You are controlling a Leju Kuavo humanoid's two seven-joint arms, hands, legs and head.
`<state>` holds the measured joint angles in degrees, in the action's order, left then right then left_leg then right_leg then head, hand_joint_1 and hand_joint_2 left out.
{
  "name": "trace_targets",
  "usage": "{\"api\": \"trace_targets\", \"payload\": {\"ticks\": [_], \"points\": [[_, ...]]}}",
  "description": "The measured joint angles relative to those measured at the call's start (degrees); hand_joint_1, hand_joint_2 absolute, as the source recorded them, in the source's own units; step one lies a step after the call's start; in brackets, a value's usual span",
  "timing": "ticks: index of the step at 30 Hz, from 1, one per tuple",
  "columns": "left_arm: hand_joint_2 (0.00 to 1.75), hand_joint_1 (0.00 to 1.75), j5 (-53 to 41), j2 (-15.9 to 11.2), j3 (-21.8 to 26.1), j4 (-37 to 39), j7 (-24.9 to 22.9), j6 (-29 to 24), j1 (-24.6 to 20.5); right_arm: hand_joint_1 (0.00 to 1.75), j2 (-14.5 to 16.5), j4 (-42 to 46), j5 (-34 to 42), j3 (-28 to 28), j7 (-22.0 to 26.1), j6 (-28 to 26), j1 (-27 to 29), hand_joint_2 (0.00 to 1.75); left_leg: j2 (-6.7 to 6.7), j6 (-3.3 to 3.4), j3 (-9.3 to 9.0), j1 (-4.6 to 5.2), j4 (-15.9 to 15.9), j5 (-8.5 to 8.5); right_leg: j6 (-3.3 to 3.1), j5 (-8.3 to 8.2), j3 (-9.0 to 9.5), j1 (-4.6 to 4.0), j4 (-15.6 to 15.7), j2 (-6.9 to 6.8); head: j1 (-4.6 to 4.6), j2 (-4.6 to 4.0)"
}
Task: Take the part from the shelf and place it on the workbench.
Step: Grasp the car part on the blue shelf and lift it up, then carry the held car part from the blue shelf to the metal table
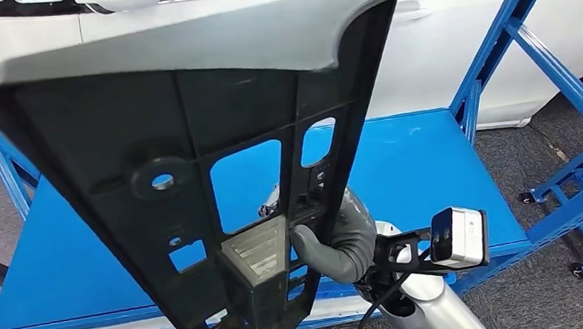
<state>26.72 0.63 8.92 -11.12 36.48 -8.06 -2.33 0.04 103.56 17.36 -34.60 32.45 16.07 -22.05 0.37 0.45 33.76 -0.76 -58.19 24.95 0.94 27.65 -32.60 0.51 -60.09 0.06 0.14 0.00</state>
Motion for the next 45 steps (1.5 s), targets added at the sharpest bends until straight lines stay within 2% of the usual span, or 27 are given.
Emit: {"api": "trace_targets", "payload": {"ticks": [3, 5, 7, 9, 10, 11, 12, 15, 17, 19, 20, 22, 24, 25, 26, 27, 29, 31, 32, 35, 37, 39, 40, 41, 43, 44, 45], "points": [[1.75, 0.0, -0.8, 0.0, 0.0, 0.01, -0.46, -0.75, -0.03, 1.75, -0.01, 0.26, -1.02, -0.25, -0.28, -2.08, -0.23, 1.75, 0.05, -1.16, 0.43, 0.08, 0.13, -0.67, -0.76, -0.9, 0.37, -0.31, 2.08, 0.02, -0.03, 0.0], [1.75, 0.0, -1.23, -0.03, -0.01, 0.02, -0.85, -1.34, 0.01, 1.75, -0.02, 0.49, -1.6, -0.26, -0.38, -2.86, -0.23, 1.75, 0.02, -1.77, 0.83, -0.05, -0.56, 0.17, -1.5, -1.73, 0.06, -0.13, 2.57, -0.16, -0.05, 0.0], [1.75, 0.0, -1.46, -0.06, -0.02, 0.02, -1.07, -1.64, 0.02, 1.75, -0.03, 0.78, -1.88, -0.27, -0.39, -3.2, -0.24, 1.75, -0.04, -2.16, 2.49, -0.18, -5.24, 4.23, -2.13, -2.68, -0.62, -0.03, 3.01, -0.4, -0.12, 0.0], [1.75, 0.0, -1.54, -0.08, -0.02, 0.01, -1.27, -1.85, 0.03, 1.75, -0.09, 0.89, -2.18, -0.28, -0.42, -3.55, -0.17, 1.75, -0.07, -2.48, 4.89, -0.21, -12.93, 9.07, -2.4, -3.55, -1.81, -0.25, 2.98, -0.44, -0.16, 0.0], [1.75, 0.0, -1.6, -0.11, -0.02, 0.01, -1.42, -1.96, 0.03, 1.75, -0.15, 0.89, -2.4, -0.28, -0.44, -3.77, -0.12, 1.75, -0.07, -2.56, 5.34, -0.21, -15.46, 10.33, -2.41, -3.99, -2.45, -0.35, 2.91, -0.44, -0.16, 0.0], [1.75, 0.0, -1.74, -0.13, -0.02, 0.01, -1.58, -2.05, 0.03, 1.75, -0.25, 0.93, -2.64, -0.28, -0.46, -3.97, -0.09, 1.75, -0.07, -2.57, 4.7, -0.21, -15.83, 10.49, -2.36, -4.42, -3.09, -0.42, 2.81, -0.44, -0.17, 0.0], [1.75, 0.0, -1.92, -0.15, -0.03, 0.01, -1.72, -2.11, 0.02, 1.75, -0.39, 1.04, -2.83, -0.28, -0.45, -4.08, -0.09, 1.75, -0.07, -2.51, 2.76, -0.21, -13.64, 9.63, -2.26, -4.83, -3.7, -0.44, 2.65, -0.42, -0.16, 0.0], [1.75, 0.0, -2.33, -0.24, -0.07, -0.01, -1.94, -2.15, -0.21, 1.75, -0.92, 1.81, -2.96, -0.28, -0.25, -4.02, -0.12, 1.75, -0.02, -1.88, -5.0, -0.05, -1.73, 6.38, -1.58, -5.85, -5.1, -0.58, 1.97, -0.38, -0.13, 0.0], [1.75, 0.0, -2.44, -0.27, -0.1, -0.01, -2.01, -2.17, -0.3, 1.75, -1.2, 2.3, -3.0, -0.28, -0.04, -3.85, -0.17, 1.75, 0.06, -1.17, -6.04, 0.2, 0.71, 5.78, -0.94, -6.55, -5.41, -0.65, 1.86, -0.42, -0.08, 0.0], [1.75, 0.0, -2.58, -0.3, -0.11, 0.01, -2.08, -2.27, -0.17, 1.75, -1.51, 2.67, -3.05, -0.24, 0.45, -3.67, -0.17, 1.75, -0.02, -0.45, -5.45, 0.22, 0.68, 4.75, -0.31, -7.37, -5.64, -0.57, 2.09, -0.37, -0.08, 0.0], [1.75, 0.0, -2.66, -0.32, -0.12, 0.01, -2.13, -2.4, -0.15, 1.75, -1.71, 2.93, -3.08, -0.17, 0.84, -3.54, -0.14, 1.75, -0.15, -0.07, -4.99, 0.15, 0.76, 4.09, 0.02, -6.84, -6.05, -0.5, 1.77, -0.29, -0.08, 0.0], [1.75, 0.0, -2.81, -0.34, -0.13, 0.02, -2.19, -2.73, -0.23, 1.75, -2.05, 3.51, -3.08, 0.08, 1.72, -3.08, -0.12, 1.75, -0.45, 0.68, -3.61, -0.03, 0.94, 2.57, 0.69, -2.54, -7.64, -0.26, -1.97, -0.13, 0.11, 0.0], [1.75, 0.0, -3.01, -0.42, -0.13, 0.02, -2.17, -3.01, -0.26, 1.75, -2.22, 4.01, -2.94, 0.29, 2.32, -2.48, -0.12, 1.75, -0.58, 1.0, -1.99, 0.02, 0.85, 1.29, 1.31, 3.37, -9.45, 0.0, -9.45, -0.11, 0.32, 0.0], [1.75, 0.0, -3.08, -0.45, -0.12, 0.02, -2.16, -3.06, -0.25, 1.75, -2.31, 4.19, -2.79, 0.35, 2.48, -2.24, -0.12, 1.75, -0.61, 0.98, -1.18, 0.04, 0.77, 0.73, 1.52, 4.87, -9.84, 0.11, -12.69, -0.11, 0.32, 0.01], [1.75, 0.0, -3.14, -0.48, -0.12, 0.02, -2.14, -3.08, -0.23, 1.75, -2.41, 4.34, -2.64, 0.4, 2.55, -2.05, -0.13, 1.75, -0.64, 0.93, -0.37, 0.06, 0.65, 0.19, 1.64, 5.09, -9.4, 0.2, -14.34, -0.11, 0.32, 0.0], [1.75, 0.0, -3.17, -0.51, -0.12, 0.02, -2.13, -3.09, -0.24, 1.75, -2.52, 4.49, -2.5, 0.45, 2.56, -1.9, -0.14, 1.75, -0.64, 0.84, 0.42, 0.06, 0.51, -0.3, 1.65, 4.29, -7.97, 0.27, -13.91, -0.12, 0.33, 0.0], [1.75, 0.0, -3.22, -0.52, -0.13, 0.01, -2.08, -3.06, -0.26, 1.75, -2.66, 4.83, -2.14, 0.55, 2.56, -1.68, -0.29, 1.75, -0.61, 0.55, 1.74, 0.06, 0.19, -1.22, 1.23, 2.03, -2.18, 0.25, -7.25, -0.09, 0.33, 0.0], [1.75, 0.0, -3.32, -0.52, -0.13, 0.0, -1.95, -2.94, -0.28, 1.75, -2.72, 5.25, -1.33, 0.62, 2.55, -1.58, -0.71, 1.75, -0.54, 0.02, 2.5, 0.15, 0.03, -2.09, 0.5, 1.77, 3.18, -0.1, 0.51, -0.06, 0.27, 0.01], [1.75, 0.0, -3.4, -0.53, -0.13, -0.01, -1.86, -2.87, -0.28, 1.75, -2.8, 5.42, -0.76, 0.66, 2.53, -1.55, -0.96, 1.75, -0.54, -0.32, 2.65, 0.15, 0.13, -2.57, 0.16, 1.98, 4.42, -0.33, 2.56, -0.04, 0.34, 0.01], [1.75, 0.0, -3.74, -0.64, -0.13, 0.0, -1.72, -2.71, -0.16, 1.75, -3.26, 5.61, 0.82, 0.75, 2.42, -1.5, -1.54, 1.75, -0.5, -1.34, 3.08, 0.07, 0.56, -3.49, -0.96, 0.65, 3.89, -0.39, 3.8, -0.23, 0.61, 0.01], [1.75, 0.0, -3.9, -0.78, -0.15, 0.01, -1.68, -2.57, -0.06, 1.75, -3.61, 5.61, 1.9, 0.76, 2.37, -1.49, -2.03, 1.75, -0.43, -1.78, 4.29, 0.0, -2.23, 0.13, -1.84, -1.01, 2.59, -0.13, 4.36, -0.48, 0.36, 0.0], [1.75, 0.0, -3.96, -0.9, -0.16, 0.0, -1.67, -2.43, -0.08, 1.75, -4.04, 5.6, 3.2, 0.76, 2.41, -1.49, -2.46, 1.75, -0.41, -2.08, 6.01, -0.16, -9.18, 6.24, -2.24, -2.46, 0.83, -0.26, 4.36, -0.59, 0.09, 0.0], [1.75, 0.0, -3.95, -0.98, -0.16, 0.01, -1.67, -2.37, -0.09, 1.75, -4.32, 5.56, 3.8, 0.76, 2.45, -1.49, -2.57, 1.75, -0.41, -2.24, 6.59, -0.2, -12.93, 7.98, -2.25, -3.15, -0.12, -0.33, 4.27, -0.63, 0.02, 0.01], [1.75, 0.0, -3.91, -1.05, -0.15, 0.0, -1.67, -2.33, -0.08, 1.75, -4.6, 5.51, 4.27, 0.76, 2.51, -1.48, -2.66, 1.75, -0.42, -2.37, 6.61, -0.2, -15.57, 8.25, -2.21, -3.83, -1.08, -0.38, 4.13, -0.68, 0.03, 0.01], [1.75, 0.0, -3.69, -1.16, -0.09, 0.0, -1.67, -2.3, -0.08, 1.75, -5.1, 5.37, 5.03, 0.76, 2.68, -1.45, -2.93, 1.75, -0.42, -2.47, 4.11, -0.22, -15.44, 5.4, -1.98, -5.06, -3.16, -0.37, 3.58, -0.72, 0.02, 0.01], [1.75, 0.0, -3.52, -1.18, -0.03, -0.01, -1.66, -2.31, -0.11, 1.75, -5.27, 5.33, 5.3, 0.76, 2.8, -1.37, -3.14, 1.75, -0.42, -2.45, 1.29, -0.27, -12.22, 4.06, -1.79, -5.59, -4.14, -0.34, 3.15, -0.72, 0.01, 0.0], [1.75, 0.0, -3.37, -1.2, 0.05, -0.01, -1.64, -2.35, -0.18, 1.75, -5.39, 5.31, 5.5, 0.76, 2.91, -1.28, -3.35, 1.75, -0.42, -2.38, -2.02, -0.21, -7.72, 3.97, -1.55, -6.04, -5.0, -0.4, 2.67, -0.7, -0.01, 0.0]]}}
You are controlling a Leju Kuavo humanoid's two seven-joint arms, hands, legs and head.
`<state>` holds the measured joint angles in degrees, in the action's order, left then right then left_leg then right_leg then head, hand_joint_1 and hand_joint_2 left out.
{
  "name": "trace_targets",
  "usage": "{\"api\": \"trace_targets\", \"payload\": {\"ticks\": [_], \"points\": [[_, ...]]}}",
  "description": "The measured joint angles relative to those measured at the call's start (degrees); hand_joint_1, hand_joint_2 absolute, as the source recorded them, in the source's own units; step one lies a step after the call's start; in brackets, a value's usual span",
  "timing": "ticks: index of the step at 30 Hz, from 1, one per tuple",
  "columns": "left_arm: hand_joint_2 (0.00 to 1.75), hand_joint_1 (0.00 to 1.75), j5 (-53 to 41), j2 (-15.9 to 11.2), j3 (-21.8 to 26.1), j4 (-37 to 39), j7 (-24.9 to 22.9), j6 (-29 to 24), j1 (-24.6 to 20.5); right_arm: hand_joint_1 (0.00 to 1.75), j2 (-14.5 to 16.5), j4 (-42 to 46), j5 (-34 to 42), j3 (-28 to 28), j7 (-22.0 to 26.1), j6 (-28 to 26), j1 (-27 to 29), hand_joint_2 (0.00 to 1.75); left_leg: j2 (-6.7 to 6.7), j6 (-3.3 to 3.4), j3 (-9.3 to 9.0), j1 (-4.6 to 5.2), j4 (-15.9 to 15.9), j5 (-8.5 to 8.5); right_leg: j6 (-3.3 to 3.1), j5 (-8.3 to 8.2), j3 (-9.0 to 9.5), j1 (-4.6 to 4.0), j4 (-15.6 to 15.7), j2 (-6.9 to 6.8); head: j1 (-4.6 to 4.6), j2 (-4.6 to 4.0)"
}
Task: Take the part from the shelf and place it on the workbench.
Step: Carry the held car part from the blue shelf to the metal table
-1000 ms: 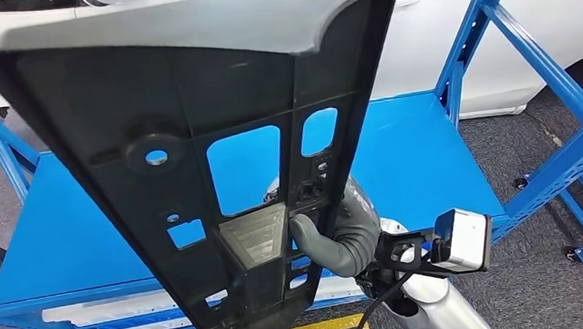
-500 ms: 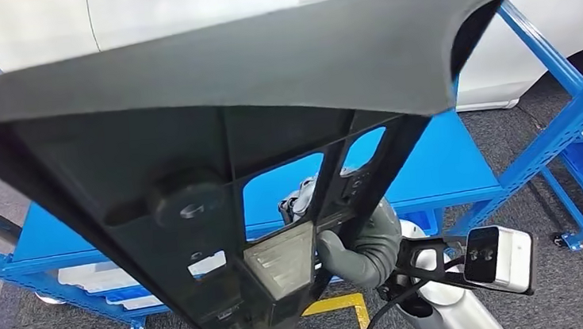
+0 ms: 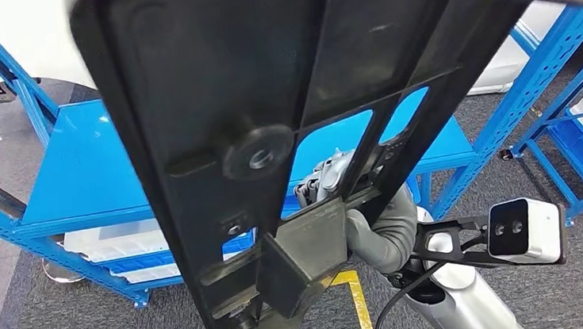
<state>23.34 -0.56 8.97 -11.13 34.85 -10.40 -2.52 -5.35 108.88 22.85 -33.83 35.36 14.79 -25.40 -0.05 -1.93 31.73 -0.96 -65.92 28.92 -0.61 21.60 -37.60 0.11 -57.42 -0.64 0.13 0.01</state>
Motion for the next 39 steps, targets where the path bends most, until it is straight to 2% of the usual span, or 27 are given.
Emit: {"api": "trace_targets", "payload": {"ticks": [2, 3, 5, 6, 7, 9, 10, 11, 12, 13, 14, 16, 17, 19, 21, 22, 25, 26, 27, 28, 30, 31, 33, 35, 36, 37, 39], "points": [[1.75, 0.0, 0.18, -0.02, 0.22, 0.0, 0.12, -0.14, -0.12, 1.75, -0.11, 0.01, 0.21, -0.01, 0.16, 0.21, -0.33, 1.75, 0.15, 0.58, -4.62, 0.18, 7.08, 1.59, 0.6, -0.88, -0.88, -0.12, -0.6, -0.02, 0.0, 0.01], [1.75, 0.0, 0.22, -0.03, 0.31, 0.0, 0.18, -0.22, -0.12, 1.75, -0.14, 0.01, 0.25, -0.02, 0.2, 0.31, -0.45, 1.75, 0.25, 0.95, -5.25, 0.32, 8.52, 2.23, 0.92, -1.35, -0.99, -0.17, -0.63, -0.04, -0.06, 0.01], [1.75, 0.0, 0.45, 0.04, 0.56, 0.0, 0.25, -0.46, 0.03, 1.75, -0.16, -0.05, 0.23, -0.05, 0.22, 0.5, -0.6, 1.75, 0.24, 1.8, -4.4, 0.27, 8.75, 1.4, 1.58, -1.95, -1.28, -0.04, -0.59, 0.02, -0.24, 0.01], [1.75, 0.0, 0.55, 0.09, 0.69, 0.0, 0.15, -0.61, 0.05, 1.75, -0.18, -0.13, 0.17, -0.05, 0.21, 0.58, -0.63, 1.75, 0.13, 2.26, -3.77, 0.19, 8.73, 0.73, 1.89, -0.93, -1.75, 0.06, -1.21, 0.12, -0.22, 0.01], [1.75, 0.0, 0.64, 0.15, 0.84, 0.0, -0.04, -0.8, 0.07, 1.75, -0.19, -0.24, 0.08, -0.04, 0.17, 0.66, -0.64, 1.75, 0.0, 2.65, -3.01, 0.11, 8.79, -0.04, 2.21, 1.2, -2.46, 0.18, -2.8, 0.22, -0.14, 0.0], [1.75, 0.0, 0.61, 0.19, 0.99, 0.0, -0.94, -1.31, 0.08, 1.75, -0.22, -0.6, -0.12, 0.05, 0.2, 0.85, -0.7, 1.75, -0.15, 3.06, -1.18, 0.06, 8.72, -1.61, 2.71, 7.54, -4.32, 0.37, -9.6, 0.32, 0.04, -0.01], [1.75, 0.0, 0.53, 0.19, 1.02, 0.0, -1.58, -1.58, 0.14, 1.75, -0.3, -0.85, -0.19, 0.14, 0.31, 1.0, -0.72, 1.75, -0.17, 3.09, -0.23, 0.07, 8.66, -2.37, 2.89, 9.71, -5.03, 0.43, -13.62, 0.32, 0.07, -0.01], [1.75, 0.0, 0.36, 0.19, 1.03, 0.0, -2.45, -2.01, 0.21, 1.75, -0.45, -1.13, -0.22, 0.26, 0.46, 1.22, -0.73, 1.75, -0.18, 3.07, 0.77, 0.08, 8.57, -3.1, 2.99, 10.45, -5.2, 0.47, -16.73, 0.32, 0.08, -0.01], [1.75, 0.0, 0.12, 0.19, 1.04, 0.0, -3.53, -2.59, 0.27, 1.75, -0.7, -1.43, -0.23, 0.4, 0.68, 1.47, -0.74, 1.75, -0.18, 3.01, 1.71, 0.09, 8.46, -3.76, 2.99, 9.8, -4.53, 0.5, -18.06, 0.33, 0.08, -0.01], [1.75, 0.0, -0.15, 0.19, 1.04, 0.0, -4.85, -3.4, 0.34, 1.75, -1.06, -1.68, -0.22, 0.58, 0.96, 1.7, -0.74, 1.75, -0.16, 2.91, 2.59, 0.09, 8.35, -4.36, 2.86, 8.34, -2.82, 0.51, -17.16, 0.34, 0.08, -0.01], [1.75, 0.0, -0.44, 0.19, 1.04, 0.0, -6.53, -4.52, 0.41, 1.75, -1.56, -1.89, -0.13, 0.82, 1.29, 1.88, -0.76, 1.75, -0.12, 2.78, 3.36, 0.1, 8.23, -4.93, 2.62, 6.92, -0.06, 0.5, -14.15, 0.36, 0.08, -0.01], [1.75, 0.0, -0.84, 0.16, 1.05, 0.0, -9.85, -7.01, 0.69, 1.75, -2.94, -2.08, 0.37, 1.59, 2.0, 2.04, -0.95, 1.75, -0.01, 2.35, 4.42, 0.23, 8.07, -5.95, 1.94, 6.85, 6.58, 0.27, -5.04, 0.45, 0.05, -0.01], [1.75, 0.0, -0.92, 0.08, 1.09, 0.01, -11.06, -8.11, 0.92, 1.75, -3.78, -2.12, 0.74, 2.13, 2.31, 2.14, -1.02, 1.75, 0.02, 2.07, 4.63, 0.25, 8.13, -6.48, 1.64, 7.36, 8.77, 0.07, -1.63, 0.49, 0.06, -0.01], [1.75, 0.0, -0.93, -0.2, 1.26, 0.02, -12.21, -9.63, 1.54, 1.75, -5.32, -2.13, 1.19, 3.32, 2.72, 2.49, -0.95, 1.75, 0.04, 1.38, 4.81, 0.19, 8.52, -7.61, 1.13, 7.68, 9.88, -0.24, 1.1, 0.5, 0.21, -0.01], [1.75, 0.0, -0.9, -0.56, 1.51, 0.02, -12.47, -10.24, 2.13, 1.75, -6.16, -2.05, 0.68, 4.14, 2.87, 2.71, -0.33, 1.75, 0.07, 0.78, 5.29, 0.07, 8.21, -7.09, 0.26, 6.51, 9.13, -0.11, 1.43, 0.29, 0.35, -0.01], [1.75, 0.0, -0.9, -0.72, 1.65, 0.02, -12.43, -10.32, 2.38, 1.75, -6.27, -1.88, 0.11, 4.31, 2.88, 2.68, 0.14, 1.75, 0.09, 0.56, 5.89, 0.05, 6.75, -5.26, -0.22, 5.83, 8.56, 0.0, 1.59, 0.17, 0.22, -0.01], [1.75, 0.0, -0.9, -1.14, 2.08, 0.02, -12.19, -10.32, 2.67, 1.75, -6.29, -1.16, -1.48, 4.38, 2.79, 2.54, 1.62, 1.75, 0.08, 0.1, 8.76, -0.01, -3.87, 3.09, -0.92, 3.87, 6.17, -0.11, 1.5, 0.02, -0.13, -0.01], [1.75, 0.0, -0.9, -1.21, 2.18, 0.02, -12.15, -10.32, 2.68, 1.75, -6.29, -1.01, -1.72, 4.37, 2.75, 2.5, 2.01, 1.75, 0.08, 0.02, 9.22, -0.01, -7.23, 4.16, -0.96, 3.23, 5.25, -0.21, 1.37, -0.01, -0.13, -0.01], [1.75, 0.0, -0.9, -1.25, 2.25, 0.02, -12.12, -10.32, 2.69, 1.75, -6.28, -0.91, -1.84, 4.37, 2.72, 2.46, 2.31, 1.75, 0.08, 0.01, 8.9, -0.01, -8.99, 3.77, -0.95, 2.61, 4.3, -0.31, 1.18, -0.03, -0.15, -0.01], [1.75, 0.0, -0.9, -1.28, 2.29, 0.02, -12.09, -10.32, 2.7, 1.75, -6.28, -0.8, -1.9, 4.37, 2.72, 2.41, 2.52, 1.75, 0.08, 0.1, 7.51, 0.0, -8.57, 2.28, -0.91, 2.03, 3.31, -0.39, 0.93, -0.02, -0.14, -0.01], [1.75, 0.0, -0.9, -1.42, 2.32, 0.02, -12.06, -10.29, 2.64, 1.75, -6.28, -0.51, -1.93, 4.39, 2.72, 2.38, 2.73, 1.75, 0.08, 0.59, 1.96, 0.09, -2.16, -0.23, -0.7, 0.99, 1.5, -0.51, 0.31, 0.03, -0.15, -0.01], [1.75, 0.0, -0.91, -1.51, 2.33, 0.01, -11.99, -10.18, 2.57, 1.75, -6.29, -0.31, -1.95, 4.43, 2.72, 2.39, 2.78, 1.75, 0.09, 0.88, -1.31, 0.22, 2.57, -0.04, -0.49, 0.54, 0.84, -0.59, -0.01, 0.05, -0.13, -0.01], [1.75, 0.0, -1.01, -1.65, 2.33, 0.0, -11.75, -9.74, 2.48, 1.75, -6.26, 0.02, -2.22, 4.54, 2.81, 2.62, 2.95, 1.75, 0.13, 1.33, -4.91, 0.62, 8.57, 1.32, 0.1, -0.46, 0.25, -0.57, -0.18, -0.06, -0.14, -0.01], [1.75, 0.0, -1.15, -1.65, 2.33, 0.0, -11.51, -9.28, 2.43, 1.75, -6.17, 0.2, -2.92, 4.65, 3.03, 3.03, 3.21, 1.75, 0.09, 1.8, -4.77, 0.72, 9.72, 1.02, 0.78, -1.27, 0.01, -0.44, 0.02, -0.14, -0.19, -0.01], [1.75, 0.0, -1.17, -1.63, 2.33, 0.0, -11.47, -9.18, 2.37, 1.75, -6.11, 0.26, -3.26, 4.69, 3.13, 3.29, 3.33, 1.75, 0.0, 2.18, -4.4, 0.62, 9.9, 0.58, 1.11, -0.9, -0.3, -0.37, -0.25, -0.04, -0.24, -0.01], [1.75, 0.0, -1.17, -1.62, 2.35, 0.0, -11.5, -9.12, 2.31, 1.75, -6.02, 0.29, -3.51, 4.75, 3.19, 3.59, 3.45, 1.75, -0.21, 2.59, -3.93, 0.47, 10.04, 0.05, 1.41, 0.52, -0.86, -0.3, -1.34, 0.1, -0.13, -0.01], [1.75, 0.0, -1.08, -1.59, 2.45, 0.0, -11.73, -9.12, 2.26, 1.75, -5.81, 0.32, -3.69, 4.91, 3.14, 4.34, 3.69, 1.75, -0.62, 3.13, -2.81, 0.37, 10.11, -1.09, 2.0, 5.63, -2.84, -0.03, -6.98, 0.34, 0.06, -0.01]]}}
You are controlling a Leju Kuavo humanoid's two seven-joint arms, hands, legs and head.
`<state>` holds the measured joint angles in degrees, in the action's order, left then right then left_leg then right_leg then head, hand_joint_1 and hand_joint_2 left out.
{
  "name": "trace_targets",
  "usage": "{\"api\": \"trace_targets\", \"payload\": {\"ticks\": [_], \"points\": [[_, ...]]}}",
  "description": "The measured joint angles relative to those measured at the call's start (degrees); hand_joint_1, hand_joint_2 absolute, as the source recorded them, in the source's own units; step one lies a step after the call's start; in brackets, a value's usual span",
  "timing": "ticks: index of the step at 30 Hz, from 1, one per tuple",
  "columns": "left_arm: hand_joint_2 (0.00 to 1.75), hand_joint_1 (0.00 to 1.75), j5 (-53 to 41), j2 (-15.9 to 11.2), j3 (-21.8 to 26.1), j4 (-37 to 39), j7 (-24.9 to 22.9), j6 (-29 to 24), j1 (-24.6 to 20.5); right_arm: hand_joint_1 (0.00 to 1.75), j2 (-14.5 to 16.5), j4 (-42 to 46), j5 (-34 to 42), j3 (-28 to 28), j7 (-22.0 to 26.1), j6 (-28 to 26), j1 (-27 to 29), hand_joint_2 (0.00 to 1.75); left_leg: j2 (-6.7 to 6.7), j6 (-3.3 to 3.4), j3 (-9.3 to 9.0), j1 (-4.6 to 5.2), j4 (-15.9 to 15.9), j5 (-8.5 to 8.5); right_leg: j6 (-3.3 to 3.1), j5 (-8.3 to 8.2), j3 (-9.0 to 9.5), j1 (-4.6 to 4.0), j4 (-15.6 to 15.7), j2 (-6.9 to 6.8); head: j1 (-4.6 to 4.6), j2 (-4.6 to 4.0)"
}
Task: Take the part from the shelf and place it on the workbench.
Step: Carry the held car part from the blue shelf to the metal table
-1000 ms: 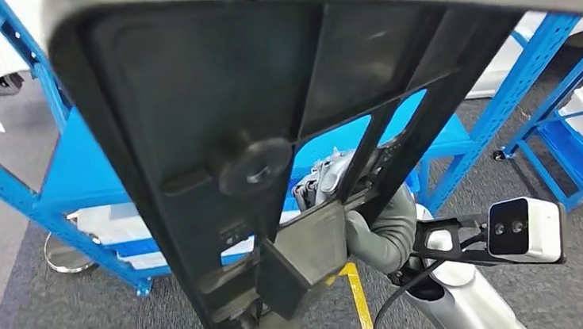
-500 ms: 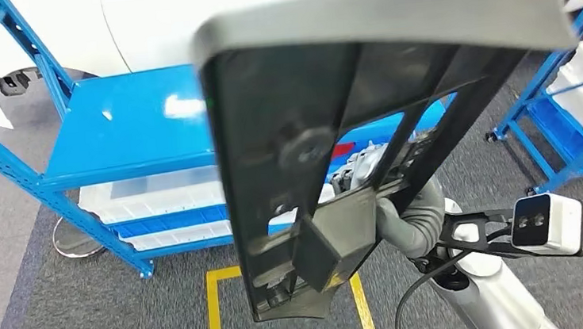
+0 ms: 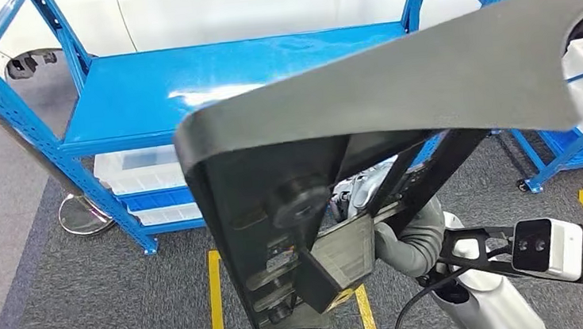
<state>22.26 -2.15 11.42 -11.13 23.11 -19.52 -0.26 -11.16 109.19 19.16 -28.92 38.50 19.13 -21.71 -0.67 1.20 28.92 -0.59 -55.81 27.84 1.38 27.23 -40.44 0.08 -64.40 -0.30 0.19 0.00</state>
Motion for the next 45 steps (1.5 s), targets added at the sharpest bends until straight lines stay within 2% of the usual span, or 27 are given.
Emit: {"api": "trace_targets", "payload": {"ticks": [1, 2, 3, 4, 7, 9, 11, 13, 16, 18, 19, 20, 22, 24, 25, 27, 28, 30, 32, 34, 36, 38, 39, 40, 42, 43, 45], "points": [[1.75, 0.0, 0.1, 0.01, 0.1, 0.0, -0.24, -0.01, -0.01, 1.75, 0.16, -0.01, -0.01, 0.12, -0.08, 0.4, 0.19, 1.75, -0.24, 0.08, 0.63, 0.01, -0.07, -0.53, 0.26, 2.4, -1.15, 0.15, -3.91, 0.03, 0.11, 0.0], [1.75, 0.0, 0.22, 0.02, 0.24, 0.0, -0.48, -0.02, -0.01, 1.75, 0.34, -0.01, -0.01, 0.24, -0.18, 0.82, 0.48, 1.75, -0.45, 0.06, 1.28, 0.02, -0.16, -1.0, 0.48, 3.63, -1.93, 0.3, -7.29, 0.03, 0.13, 0.0], [1.75, 0.0, 0.35, 0.03, 0.4, 0.0, -0.66, 0.01, 0.0, 1.75, 0.55, -0.02, -0.11, 0.38, -0.25, 1.21, 0.87, 1.75, -0.72, 0.0, 1.89, 0.02, -0.29, -1.41, 0.63, 3.64, -1.93, 0.44, -9.1, 0.03, 0.13, 0.0], [1.75, 0.0, 0.48, 0.04, 0.6, 0.0, -0.72, 0.07, 0.02, 1.75, 0.75, -0.02, -0.41, 0.52, -0.25, 1.48, 1.31, 1.75, -1.01, -0.1, 2.44, 0.01, -0.44, -1.73, 0.68, 2.71, -0.81, 0.56, -8.67, -0.01, 0.15, 0.0], [1.75, 0.0, 0.92, 0.11, 1.3, 0.0, -0.53, 0.33, 0.08, 1.75, 1.34, 0.04, -1.85, 0.9, 0.14, 1.88, 2.41, 1.75, -2.03, -0.56, 3.37, 0.07, -0.92, -2.23, 0.1, -0.1, 7.17, 0.38, 2.68, -1.56, 0.12, 0.0], [1.75, 0.0, 1.15, 0.16, 1.68, 0.0, -0.49, 0.38, 0.09, 1.75, 1.71, 0.18, -2.32, 1.14, 0.4, 2.01, 2.83, 1.75, -2.81, -1.08, 3.48, 0.15, -1.02, -2.5, -0.76, -0.14, 9.71, -0.22, 7.27, -2.56, 0.18, 0.0], [1.75, 0.0, 1.19, 0.2, 1.91, 0.0, -0.47, 0.38, -0.01, 1.75, 1.94, 0.28, -2.42, 1.33, 0.52, 2.15, 3.15, 1.75, -3.59, -1.71, 3.47, 0.22, -0.88, -2.76, -1.59, -0.53, 9.54, -0.41, 7.75, -1.98, 0.31, 0.0], [1.75, 0.0, 1.2, 0.21, 2.15, 0.0, -0.5, 0.42, -0.07, 1.75, 2.21, 0.31, -2.55, 1.41, 0.53, 2.35, 3.33, 1.75, -2.88, -2.28, 4.04, 0.13, -2.14, -1.49, -2.41, -1.21, 9.42, -0.11, 8.45, -1.16, 0.32, 0.0], [1.75, 0.0, 1.21, 0.2, 2.6, 0.0, -0.89, 0.47, 0.08, 1.75, 2.91, 0.32, -3.63, 1.45, 0.48, 2.35, 3.65, 1.75, -0.26, -2.7, 7.81, -0.05, -11.85, 4.53, -3.22, -2.05, 8.89, -0.03, 8.8, 0.05, 0.27, 0.0], [1.75, 0.0, 1.11, 0.16, 2.79, 0.0, -1.43, 0.34, 0.13, 1.75, 3.11, 0.3, -4.7, 1.45, 0.5, 1.91, 4.11, 1.75, 0.17, -2.83, 9.8, -0.06, -17.48, 6.34, -3.28, -2.3, 8.42, -0.18, 8.54, 1.09, 0.27, 0.0], [1.75, 0.0, 1.02, 0.12, 2.82, 0.0, -1.67, 0.28, 0.12, 1.75, 3.14, 0.3, -5.14, 1.48, 0.59, 1.54, 4.39, 1.75, 0.22, -2.79, 9.34, -0.06, -17.23, 5.52, -3.26, -2.36, 8.23, -0.23, 8.32, 1.66, 0.27, 0.0], [1.75, 0.0, 0.9, 0.05, 2.84, 0.0, -1.86, 0.27, 0.11, 1.75, 3.14, 0.3, -5.62, 1.52, 0.71, 1.05, 4.69, 1.75, 0.39, -2.68, 7.8, -0.07, -14.67, 3.78, -3.21, -2.38, 8.08, -0.26, 8.05, 2.26, 0.27, 0.0], [1.75, 0.0, 0.67, -0.24, 2.87, 0.0, -2.02, 0.29, 0.09, 1.75, 3.14, 0.37, -6.76, 1.68, 1.01, 0.07, 5.37, 1.75, 2.11, -2.29, 3.27, -0.14, -6.58, 0.56, -2.96, -2.33, 7.7, -0.27, 7.45, 3.38, 0.3, 0.0], [1.75, 0.0, 0.45, -0.52, 2.94, 0.0, -2.14, 0.22, 0.06, 1.75, 3.15, 0.64, -7.99, 1.94, 1.18, -0.55, 6.27, 1.75, 3.86, -2.06, 0.88, -0.18, -1.93, -0.22, -2.39, -2.52, 7.1, -0.25, 7.04, 4.39, 0.23, 0.0], [1.75, 0.0, 0.31, -0.63, 2.97, 0.0, -2.27, 0.07, -0.06, 1.75, 3.15, 0.91, -8.52, 2.2, 1.22, -0.64, 6.81, 1.75, 4.01, -2.0, 0.73, -0.14, -1.54, -0.03, -2.01, -2.75, 6.8, -0.22, 6.98, 4.89, 0.21, 0.0], [1.75, 0.0, -0.06, -0.71, 3.0, 0.0, -2.62, -0.32, -0.37, 1.75, 3.14, 1.66, -9.22, 2.99, 1.26, -0.45, 7.9, 1.75, 2.92, -1.58, 0.95, -0.33, -1.01, -0.3, -1.31, -2.93, 6.37, -0.3, 6.78, 5.37, 0.1, 0.0], [1.75, 0.0, -0.33, -0.7, 3.01, 0.0, -2.75, -0.16, -0.46, 1.75, 3.13, 2.09, -9.38, 3.51, 1.28, -0.25, 8.33, 1.75, 2.29, -1.27, 1.02, -0.48, -0.84, -0.51, -1.03, -2.33, 5.9, -0.34, 6.0, 4.72, 0.22, 0.0], [1.75, 0.0, -0.81, -0.62, 3.01, 0.0, -2.73, 1.08, -0.38, 1.75, 3.12, 2.8, -9.31, 4.56, 1.32, 0.27, 8.98, 1.75, 0.9, -0.78, 1.25, -0.64, -0.63, -0.83, -0.51, 0.88, 3.54, -0.25, 0.93, 2.35, 0.52, 0.0], [1.75, 0.0, -1.12, -0.62, 3.01, 0.0, -2.63, 2.31, -0.23, 1.75, 3.11, 3.2, -9.18, 5.41, 1.33, 0.61, 9.58, 1.75, -0.39, -0.67, 1.63, -0.57, -0.78, -0.9, -0.01, 4.62, 0.02, 0.06, -6.96, 1.0, 0.75, 0.0], [1.75, 0.0, -1.21, -0.62, 3.01, 0.0, -2.61, 2.66, -0.21, 1.75, 3.09, 3.35, -9.16, 5.91, 1.32, 0.63, 10.22, 1.75, -1.81, -0.68, 1.87, -0.54, -0.96, -0.91, 0.28, 5.22, -0.97, 0.35, -10.03, 0.64, 0.77, 0.0], [1.75, 0.0, -1.23, -0.62, 2.99, 0.0, -2.59, 2.74, -0.32, 1.75, 3.07, 3.59, -9.17, 6.3, 1.32, 0.66, 10.56, 1.75, -3.06, -0.81, 1.88, -0.54, -1.11, -0.86, 0.25, 2.13, 2.65, 0.51, -4.17, -0.19, 0.77, 0.0], [1.75, 0.0, -1.45, -0.62, 2.98, 0.0, -2.42, 2.75, -0.42, 1.75, 3.1, 4.11, -9.53, 6.7, 1.32, 0.95, 10.68, 1.75, -3.97, -1.24, 1.79, -0.33, -1.23, -0.77, -0.34, -0.31, 7.04, 0.16, 3.85, -2.56, 0.74, 0.0], [1.75, 0.0, -1.66, -0.62, 2.97, 0.0, -2.27, 2.66, -0.46, 1.75, 3.14, 4.45, -9.94, 6.86, 1.32, 1.23, 10.76, 1.75, -4.38, -1.56, 1.75, -0.2, -1.26, -0.74, -0.71, -0.74, 8.08, -0.07, 5.99, -3.34, 0.73, 0.0], [1.75, 0.0, -1.94, -0.62, 2.94, 0.0, -2.09, 2.54, -0.47, 1.75, 3.23, 4.86, -10.49, 6.98, 1.32, 1.51, 10.96, 1.75, -4.78, -1.91, 1.7, -0.08, -1.25, -0.74, -1.1, -0.65, 8.28, -0.31, 6.71, -3.63, 0.69, 0.0], [1.75, 0.0, -2.55, -0.61, 2.81, 0.0, -1.71, 2.33, -0.49, 1.75, 3.64, 5.99, -11.68, 7.09, 1.32, 1.71, 11.73, 1.75, -5.56, -2.63, 1.6, -0.09, -1.35, -0.54, -1.81, -0.99, 8.02, -0.26, 6.83, -2.46, 0.69, 0.01], [1.75, 0.0, -2.88, -0.6, 2.73, 0.0, -1.53, 2.37, -0.47, 1.75, 3.9, 6.68, -12.14, 7.1, 1.32, 1.57, 12.05, 1.75, -5.1, -2.97, 1.71, -0.19, -1.88, 0.0, -2.19, -1.17, 8.01, -0.15, 6.99, -1.94, 0.63, 0.01], [1.75, 0.0, -3.61, -0.54, 2.55, 0.0, -1.37, 2.56, -0.36, 1.75, 4.35, 7.88, -12.41, 7.11, 1.32, 1.03, 12.1, 1.75, -2.57, -3.39, 3.33, -0.39, -6.16, 2.96, -2.93, -1.58, 8.0, 0.08, 7.29, -0.83, 0.46, 0.01]]}}
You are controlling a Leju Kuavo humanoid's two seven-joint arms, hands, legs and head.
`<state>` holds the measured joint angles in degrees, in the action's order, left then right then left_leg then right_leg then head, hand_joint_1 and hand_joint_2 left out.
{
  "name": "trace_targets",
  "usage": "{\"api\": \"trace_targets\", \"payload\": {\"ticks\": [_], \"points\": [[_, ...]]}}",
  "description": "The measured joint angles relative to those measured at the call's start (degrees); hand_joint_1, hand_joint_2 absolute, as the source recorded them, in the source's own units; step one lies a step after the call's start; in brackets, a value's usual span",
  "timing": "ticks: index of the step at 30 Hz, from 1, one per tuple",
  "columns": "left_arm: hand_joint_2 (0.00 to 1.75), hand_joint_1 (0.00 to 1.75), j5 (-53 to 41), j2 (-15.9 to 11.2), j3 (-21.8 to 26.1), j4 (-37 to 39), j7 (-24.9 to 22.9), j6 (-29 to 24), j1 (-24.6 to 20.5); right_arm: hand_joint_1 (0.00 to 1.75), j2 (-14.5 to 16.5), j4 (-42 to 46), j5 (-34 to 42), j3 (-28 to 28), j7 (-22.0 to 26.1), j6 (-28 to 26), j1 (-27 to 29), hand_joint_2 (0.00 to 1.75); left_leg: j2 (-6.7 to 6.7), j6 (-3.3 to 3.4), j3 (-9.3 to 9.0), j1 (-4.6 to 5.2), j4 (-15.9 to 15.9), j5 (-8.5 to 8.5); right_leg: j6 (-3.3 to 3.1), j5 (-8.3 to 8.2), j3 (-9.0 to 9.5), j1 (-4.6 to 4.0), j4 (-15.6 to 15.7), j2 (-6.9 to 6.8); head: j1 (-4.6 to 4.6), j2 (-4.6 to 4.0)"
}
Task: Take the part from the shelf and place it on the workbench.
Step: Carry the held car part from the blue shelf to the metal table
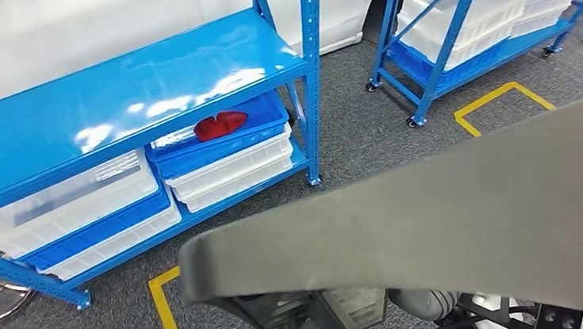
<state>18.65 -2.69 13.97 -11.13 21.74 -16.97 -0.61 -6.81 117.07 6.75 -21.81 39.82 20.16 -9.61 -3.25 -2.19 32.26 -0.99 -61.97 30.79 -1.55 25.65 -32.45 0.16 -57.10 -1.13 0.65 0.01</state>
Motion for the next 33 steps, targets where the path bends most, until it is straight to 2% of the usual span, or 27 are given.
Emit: {"api": "trace_targets", "payload": {"ticks": [1, 2, 3, 4, 5, 6, 8, 9, 10, 12, 13, 15, 17, 18, 19, 20, 21, 22, 24, 25, 26, 28, 30, 32, 33], "points": [[1.75, 0.0, -0.32, 0.03, -0.08, 0.0, -0.03, 0.15, 0.06, 1.75, 0.11, 0.33, 0.18, 0.0, 0.0, -0.32, -0.24, 1.75, 1.5, -0.06, 1.59, -0.04, -3.79, 2.07, -0.23, -0.11, -0.12, -0.1, 0.0, 0.59, -0.09, -0.01], [1.75, 0.0, -0.57, 0.05, -0.17, 0.0, -0.13, 0.29, 0.12, 1.75, 0.18, 0.5, 0.47, 0.0, 0.0, -0.62, -0.52, 1.75, 2.34, -0.07, 3.43, -0.05, -7.96, 3.96, -0.41, -0.22, -0.27, -0.22, -0.04, 1.27, -0.15, -0.01], [1.75, 0.0, -0.7, 0.06, -0.26, 0.0, -0.25, 0.45, 0.16, 1.75, 0.19, 0.54, 0.79, 0.0, 0.0, -0.85, -0.82, 1.75, 2.68, -0.04, 4.91, -0.04, -11.19, 5.02, -0.51, -0.3, -0.39, -0.36, -0.09, 2.02, -0.16, -0.01], [1.75, 0.0, -0.78, 0.08, -0.35, 0.0, -0.38, 0.64, 0.18, 1.75, 0.18, 0.54, 1.09, -0.01, 0.0, -1.02, -1.17, 1.75, 2.8, 0.06, 5.56, -0.03, -12.5, 4.92, -0.57, -0.36, -0.48, -0.49, -0.17, 2.78, -0.16, -0.01], [1.75, 0.0, -0.81, 0.1, -0.43, 0.0, -0.53, 0.83, 0.18, 1.75, 0.15, 0.54, 1.36, -0.01, 0.0, -1.19, -1.6, 1.75, 2.9, 0.24, 5.06, -0.02, -11.36, 3.62, -0.58, -0.39, -0.5, -0.6, -0.29, 3.56, -0.16, -0.01], [1.75, 0.0, -0.81, 0.14, -0.5, 0.0, -0.7, 1.0, 0.14, 1.75, 0.12, 0.54, 1.62, -0.03, 0.0, -1.4, -2.13, 1.75, 3.3, 0.51, 3.57, -0.01, -8.05, 1.45, -0.56, -0.4, -0.49, -0.68, -0.44, 4.32, -0.16, -0.01], [1.75, 0.0, -0.8, 0.17, -0.57, 0.01, -1.34, 1.37, 0.09, 1.75, -0.04, 0.53, 2.25, -0.23, -0.06, -2.17, -3.61, 1.75, 5.57, 1.17, 0.08, -0.02, -0.02, -2.15, -0.36, -0.44, -0.71, -0.72, -0.86, 5.69, -0.09, -0.01], [1.75, 0.0, -0.81, 0.2, -0.6, 0.01, -1.66, 1.56, 0.03, 1.75, -0.18, 0.52, 2.7, -0.4, -0.16, -2.74, -4.49, 1.75, 6.53, 1.35, -0.94, 0.02, 2.55, -2.95, -0.09, -0.54, -1.04, -0.65, -1.06, 6.31, -0.1, -0.01], [1.75, 0.0, -0.84, 0.23, -0.63, 0.01, -1.92, 1.75, -0.09, 1.75, -0.37, 0.52, 3.27, -0.59, -0.36, -3.44, -5.38, 1.75, 7.11, 1.48, -1.28, 0.11, 3.74, -3.05, 0.26, -0.69, -1.42, -0.51, -1.19, 6.88, -0.09, -0.01], [1.75, 0.0, -1.07, 0.34, -0.73, 0.0, -2.09, 1.98, -0.41, 1.75, -0.88, 0.53, 4.41, -0.93, -0.84, -4.89, -6.97, 1.75, 6.3, 1.74, -1.32, 0.14, 4.3, -3.26, 1.1, -1.11, -2.01, -0.31, -1.14, 8.01, -0.16, -0.01], [1.75, 0.0, -1.2, 0.42, -0.79, 0.0, -2.08, 2.03, -0.55, 1.75, -1.2, 0.57, 4.85, -1.09, -1.09, -5.55, -7.6, 1.75, 5.67, 2.04, -1.41, 0.02, 4.66, -3.54, 1.44, -1.01, -2.25, -0.34, -1.31, 7.86, -0.16, -0.01], [1.75, 0.0, -1.42, 0.56, -0.88, 0.0, -2.0, 2.11, -0.6, 1.75, -1.84, 0.69, 5.39, -1.45, -1.43, -6.48, -8.75, 1.75, 4.25, 2.66, -1.59, -0.3, 5.4, -4.09, 2.03, 1.02, -3.82, -0.45, -4.39, 5.54, 0.14, -0.01], [1.75, 0.0, -1.45, 0.6, -0.9, 0.0, -1.94, 2.15, -0.5, 1.75, -2.27, 0.76, 5.57, -1.76, -1.57, -6.86, -9.39, 1.75, 2.91, 2.88, -1.51, -0.2, 5.49, -4.21, 2.59, 4.81, -7.31, -0.12, -11.8, 2.58, 0.47, -0.01], [1.75, 0.0, -1.45, 0.59, -0.9, 0.0, -1.9, 2.15, -0.44, 1.75, -2.41, 0.76, 5.66, -1.95, -1.61, -7.07, -9.49, 1.75, 2.22, 2.86, -1.44, -0.17, 5.45, -4.19, 2.87, 6.1, -8.97, 0.13, -15.32, 1.95, 0.48, -0.01], [1.75, 0.0, -1.45, 0.58, -0.9, 0.0, -1.82, 2.19, -0.41, 1.75, -2.55, 0.76, 5.78, -2.16, -1.66, -7.34, -9.51, 1.75, 1.53, 2.81, -1.4, -0.15, 5.41, -4.16, 3.1, 6.45, -9.86, 0.38, -17.28, 1.61, 0.5, -0.01], [1.75, 0.0, -1.41, 0.57, -0.9, 0.0, -1.67, 2.28, -0.44, 1.75, -2.67, 0.75, 5.93, -2.42, -1.72, -7.69, -9.56, 1.75, 0.88, 2.73, -1.39, -0.15, 5.37, -4.11, 3.26, 5.69, -9.57, 0.61, -16.89, 1.37, 0.5, -0.01], [1.75, 0.0, -1.37, 0.56, -0.9, 0.0, -1.49, 2.42, -0.49, 1.75, -2.77, 0.73, 6.11, -2.7, -1.77, -8.07, -9.68, 1.75, 0.27, 2.62, -1.43, -0.16, 5.34, -4.03, 3.34, 4.06, -8.08, 0.78, -14.16, 1.01, 0.51, -0.01], [1.75, 0.0, -1.3, 0.56, -0.9, 0.0, -1.28, 2.56, -0.56, 1.75, -2.85, 0.68, 6.28, -3.02, -1.81, -8.42, -9.86, 1.75, -0.29, 2.43, -1.54, -0.14, 5.31, -3.92, 3.3, 2.19, -5.67, 0.85, -9.75, 0.09, 0.51, -0.01], [1.75, 0.0, -1.21, 0.49, -0.86, 0.0, -0.95, 2.74, -0.64, 1.75, -2.9, 0.51, 6.62, -3.7, -1.79, -8.85, -10.2, 1.75, -1.2, 1.86, -1.75, 0.12, 5.24, -3.68, 2.76, 0.05, -1.93, 0.49, -2.66, -1.87, 0.47, -0.01], [1.75, 0.0, -1.2, 0.45, -0.85, 0.0, -0.77, 2.75, -0.69, 1.75, -2.93, 0.38, 6.81, -3.99, -1.74, -8.93, -10.28, 1.75, -1.61, 1.51, -1.84, 0.25, 5.21, -3.59, 2.36, -0.19, -1.19, 0.26, -1.06, -2.38, 0.44, -0.01], [1.75, 0.0, -1.19, 0.43, -0.84, 0.0, -0.58, 2.76, -0.73, 1.75, -2.98, 0.18, 7.06, -4.22, -1.66, -8.92, -10.27, 1.75, -2.02, 1.14, -1.89, 0.35, 5.23, -3.55, 1.94, -0.09, -1.29, 0.01, -0.93, -2.15, 0.43, -0.01], [1.75, 0.0, -1.2, 0.46, -0.84, -0.02, -0.17, 2.8, -0.89, 1.75, -3.2, -0.26, 7.55, -4.5, -1.45, -8.85, -10.22, 1.75, -2.47, 0.4, -2.07, 0.21, 5.14, -3.28, 1.15, -0.37, -1.44, 0.05, -0.68, -0.93, 0.41, -0.01], [1.75, 0.0, -1.23, 0.5, -0.84, -0.04, 0.17, 3.01, -0.91, 1.75, -3.38, -0.81, 7.93, -4.62, -1.25, -8.72, -10.29, 1.75, -0.6, -0.03, -1.07, -0.03, 2.45, -1.24, 0.34, -0.71, -1.35, 0.24, -0.26, 0.14, 0.28, -0.01], [1.75, 0.0, -1.28, 0.45, -0.82, -0.04, 0.46, 3.22, -0.81, 1.75, -3.42, -1.59, 8.09, -4.71, -1.16, -8.6, -10.35, 1.75, 1.97, -0.1, 2.32, -0.12, -5.0, 2.69, -0.21, -0.9, -1.41, 0.18, -0.15, 1.26, 0.06, -0.01], [1.75, 0.0, -1.28, 0.4, -0.79, -0.04, 0.55, 3.24, -0.74, 1.75, -3.41, -2.07, 8.09, -4.78, -1.19, -8.53, -10.34, 1.75, 2.51, -0.09, 4.27, -0.11, -9.03, 4.24, -0.35, -0.93, -1.48, 0.04, -0.18, 1.93, -0.01, -0.01]]}}
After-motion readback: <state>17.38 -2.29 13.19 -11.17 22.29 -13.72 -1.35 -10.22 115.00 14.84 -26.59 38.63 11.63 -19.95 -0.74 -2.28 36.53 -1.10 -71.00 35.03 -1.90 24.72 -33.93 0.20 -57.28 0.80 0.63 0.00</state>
